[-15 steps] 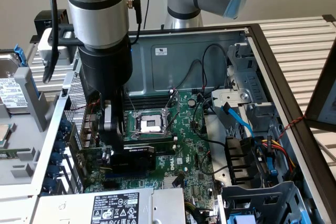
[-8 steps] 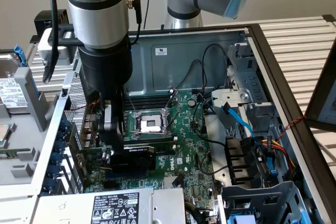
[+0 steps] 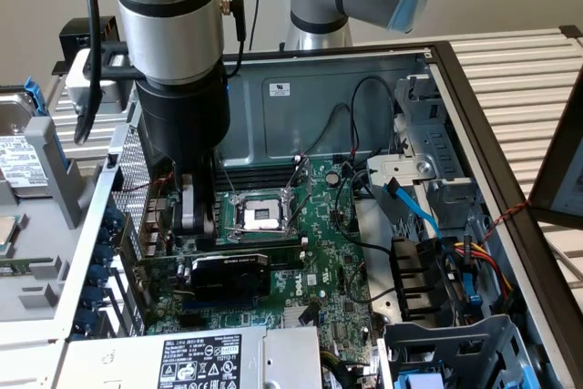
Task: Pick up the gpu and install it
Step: 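Press down on the gpu until it lock into place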
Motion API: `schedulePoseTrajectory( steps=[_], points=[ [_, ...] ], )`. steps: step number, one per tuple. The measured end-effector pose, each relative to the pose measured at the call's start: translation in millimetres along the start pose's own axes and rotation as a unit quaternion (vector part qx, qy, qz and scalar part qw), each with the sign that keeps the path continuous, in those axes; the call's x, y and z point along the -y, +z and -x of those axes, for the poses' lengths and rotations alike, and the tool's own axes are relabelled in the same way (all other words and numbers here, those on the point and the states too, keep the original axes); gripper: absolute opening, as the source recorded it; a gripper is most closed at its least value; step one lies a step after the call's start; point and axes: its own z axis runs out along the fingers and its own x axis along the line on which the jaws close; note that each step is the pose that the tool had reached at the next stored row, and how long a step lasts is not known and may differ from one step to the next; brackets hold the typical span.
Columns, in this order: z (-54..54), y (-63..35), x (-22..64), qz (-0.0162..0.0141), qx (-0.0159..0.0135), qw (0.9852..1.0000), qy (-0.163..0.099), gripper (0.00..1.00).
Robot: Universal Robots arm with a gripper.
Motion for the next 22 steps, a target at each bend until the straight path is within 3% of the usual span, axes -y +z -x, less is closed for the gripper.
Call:
schedulePoseTrajectory(
  steps=[3, 14, 16, 20, 22],
  points=[
    [0.0, 0.0, 0.0, 0.0001, -0.0001, 1.0, 0.0, 0.11],
    [7.5, 9.0, -7.8, 0.0002, -0.0002, 1.0, 0.0, 0.11],
    [7.8, 9.7, -11.3, 0.0001, -0.002, 1.0, 0.0, 0.11],
    [8.8, 12.3, -16.4, -0.0014, -0.0118, 0.9999, 0.001, 0.11],
    [9.2, 12.9, -20.0, -0.0075, -0.0127, 0.9999, 0.001, 0.11]
  ],
)
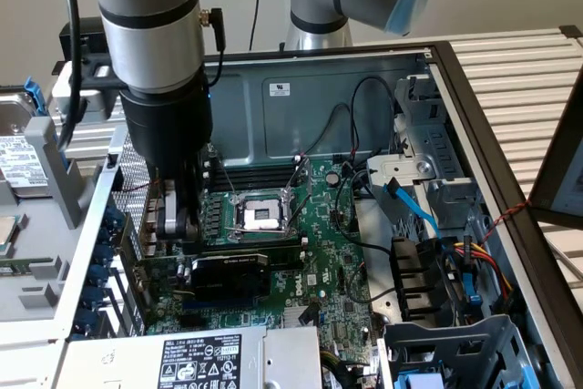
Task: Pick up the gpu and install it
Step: 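Press down on the gpu until it lock into place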
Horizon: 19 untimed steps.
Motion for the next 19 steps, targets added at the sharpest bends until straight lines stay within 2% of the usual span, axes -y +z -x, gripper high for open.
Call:
schedulePoseTrajectory(
  steps=[3, 5, 7, 19],
  points=[
    [0.2, 0.5, -4.5, -0.0135, 0.0001, 0.9999, 0.0, 0.11],
    [0.2, 1.7, -4.6, -0.0182, -0.0003, 0.9998, 0.0, 0.11],
    [0.1, 2.7, -4.5, -0.0198, -0.0003, 0.9998, 0.0, 0.11],
    [3.6, 7.2, -5.6, -0.0231, -0.0003, 0.9997, 0.0, 0.11]
  ],
)
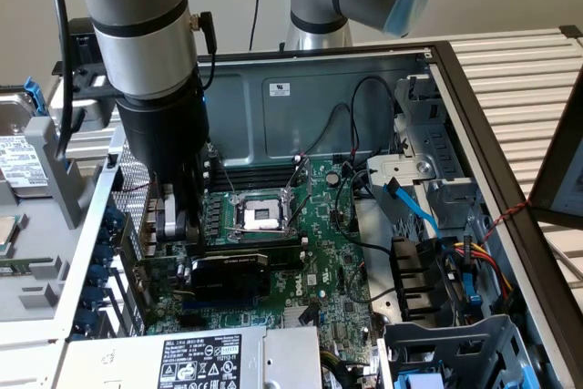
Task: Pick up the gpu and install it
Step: 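Press down on the gpu until it lock into place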
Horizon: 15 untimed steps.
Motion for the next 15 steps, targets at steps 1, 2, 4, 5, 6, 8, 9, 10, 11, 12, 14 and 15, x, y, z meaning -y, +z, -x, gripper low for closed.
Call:
schedulePoseTrajectory(
  steps=[1, 2, 4, 5, 6, 8, 9, 10, 11, 12, 14, 15],
  points=[
    [0.0, 0.6, -0.2, -0.0003, 0.0001, 1.0, 0.0, 0.11],
    [0.0, 0.9, -0.2, -0.0006, 0.0, 1.0, 0.0, 0.11],
    [0.0, 1.2, -0.5, -0.0009, 0.0, 1.0, 0.0, 0.11],
    [0.0, 1.3, -0.7, -0.001, 0.0001, 1.0, 0.0, 0.11],
    [0.0, 1.4, -1.0, -0.0011, 0.0001, 1.0, 0.0, 0.11],
    [0.0, 1.3, -1.6, -0.0011, 0.0001, 1.0, 0.0, 0.11],
    [0.0, 1.3, -2.0, -0.0011, 0.0001, 1.0, 0.0, 0.11],
    [0.0, 1.3, -2.3, -0.0011, 0.0001, 1.0, 0.0, 0.11],
    [0.0, 1.4, -2.6, -0.0011, 0.0002, 1.0, 0.0, 0.11],
    [0.0, 1.5, -2.7, -0.0011, 0.0001, 1.0, 0.0, 0.11],
    [-0.1, 1.6, -2.8, -0.001, 0.0, 1.0, 0.0, 0.11],
    [-0.1, 1.8, -2.8, -0.0011, 0.0, 1.0, 0.0, 0.11]
  ],
)
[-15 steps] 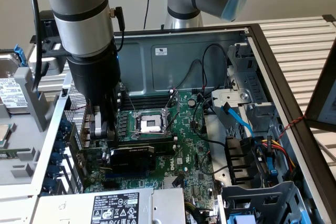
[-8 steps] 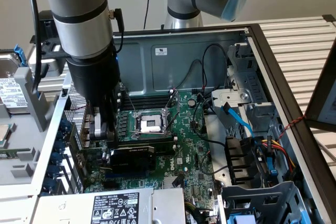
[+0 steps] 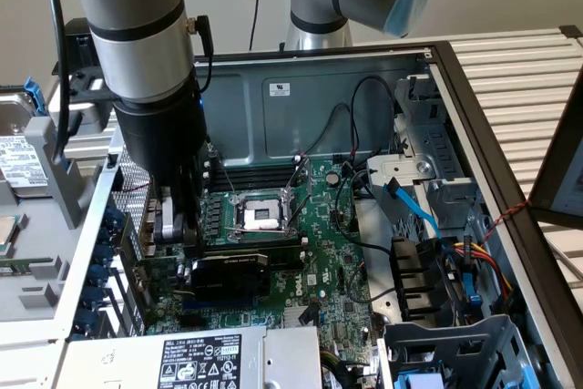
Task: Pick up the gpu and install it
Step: 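Press down on the gpu until it lock into place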
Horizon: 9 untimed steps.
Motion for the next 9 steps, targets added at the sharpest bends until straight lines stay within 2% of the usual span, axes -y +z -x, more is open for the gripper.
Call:
schedulePoseTrajectory(
  steps=[9],
  points=[
    [-0.1, 0.9, 0.0, -0.0001, 0.0001, 1.0, 0.0, 0.11]
  ],
)
